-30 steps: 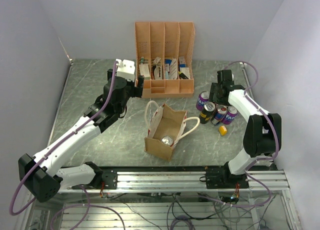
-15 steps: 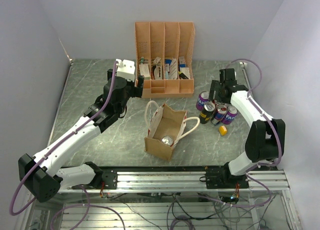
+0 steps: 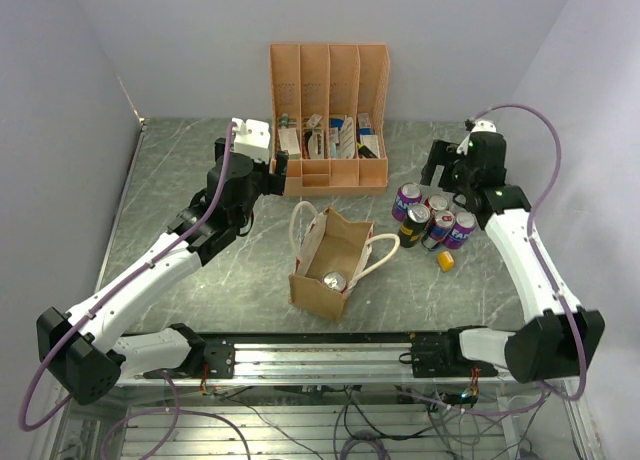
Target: Take the beverage out of the canvas bag
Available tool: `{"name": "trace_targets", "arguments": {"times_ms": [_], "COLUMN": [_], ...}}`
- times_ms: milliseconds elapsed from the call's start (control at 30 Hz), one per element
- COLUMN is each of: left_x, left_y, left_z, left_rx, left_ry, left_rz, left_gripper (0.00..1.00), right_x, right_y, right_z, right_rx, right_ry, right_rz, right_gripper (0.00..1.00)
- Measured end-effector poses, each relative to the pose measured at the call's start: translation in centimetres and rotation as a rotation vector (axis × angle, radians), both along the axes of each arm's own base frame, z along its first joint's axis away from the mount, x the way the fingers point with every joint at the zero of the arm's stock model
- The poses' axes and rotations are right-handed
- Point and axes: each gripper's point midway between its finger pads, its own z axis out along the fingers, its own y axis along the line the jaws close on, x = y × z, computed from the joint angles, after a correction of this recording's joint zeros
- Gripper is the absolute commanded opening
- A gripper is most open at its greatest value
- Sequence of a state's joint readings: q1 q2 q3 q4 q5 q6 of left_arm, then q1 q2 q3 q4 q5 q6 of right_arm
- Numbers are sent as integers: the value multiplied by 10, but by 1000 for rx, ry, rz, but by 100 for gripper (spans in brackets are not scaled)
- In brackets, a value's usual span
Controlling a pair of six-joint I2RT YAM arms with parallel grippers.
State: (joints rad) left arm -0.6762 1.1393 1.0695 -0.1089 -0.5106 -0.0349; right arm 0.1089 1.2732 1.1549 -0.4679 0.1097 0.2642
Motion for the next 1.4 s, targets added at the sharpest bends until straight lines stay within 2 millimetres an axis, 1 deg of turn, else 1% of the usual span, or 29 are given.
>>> {"name": "trace_targets", "arguments": {"times_ms": [67, 133, 167, 233, 300, 333, 400, 467, 567, 633, 700, 833, 900, 1000, 1100, 1200, 1400], "left_x": [0, 0, 0, 1, 1, 1, 1, 1, 1, 1, 1, 2, 2, 2, 2, 2, 2], "left_y": [0, 0, 0, 0, 0, 0, 0, 0, -1, -1, -1, -2, -2, -2, -2, -2, -2], "left_z": [0, -1, 0, -1, -1, -1, 0, 0, 0, -1, -1, -3, -3, -4, -4, -4, -4], "left_rx": [1, 1, 1, 2, 2, 2, 1, 1, 1, 2, 3, 7, 7, 8, 7, 8, 8], "left_ry": [0, 1, 1, 2, 2, 2, 1, 1, 1, 2, 4, 8, 8, 9, 9, 10, 10], "left_rz": [0, 0, 0, 0, 0, 0, 0, 0, 0, 0, 0, 0, 0, 0, 0, 0, 0], "left_gripper": [96, 95, 95, 95, 95, 95, 95, 96, 95, 96, 95, 95, 96, 95, 95, 95, 95], "right_x": [-3, -8, -10, -19, -32, -38, -59, -80, -106, -121, -132, -148, -157, -167, -178, -188, -197], "right_y": [14, 33, 44, 73, 106, 118, 155, 182, 211, 227, 241, 258, 261, 261, 262, 263, 261], "right_z": [22, 39, 44, 49, 52, 53, 56, 58, 58, 49, 36, -3, -23, -43, -54, -61, -70], "right_rx": [42, 81, 93, 117, 129, 130, 133, 126, 113, 95, 61, -26, -71, -124, -164, -191, -207], "right_ry": [-68, -121, -134, -147, -150, -154, -159, -168, -172, -144, -101, 23, 91, 164, 206, 229, 258], "right_rz": [73, 169, 215, 338, 474, 529, 677, 798, 931, 998, 1047, 1097, 1114, 1133, 1154, 1173, 1188], "right_gripper": [92, 94, 95, 96, 97, 98, 100, 100, 100, 100, 100, 100, 100, 100, 100, 100, 100]}}
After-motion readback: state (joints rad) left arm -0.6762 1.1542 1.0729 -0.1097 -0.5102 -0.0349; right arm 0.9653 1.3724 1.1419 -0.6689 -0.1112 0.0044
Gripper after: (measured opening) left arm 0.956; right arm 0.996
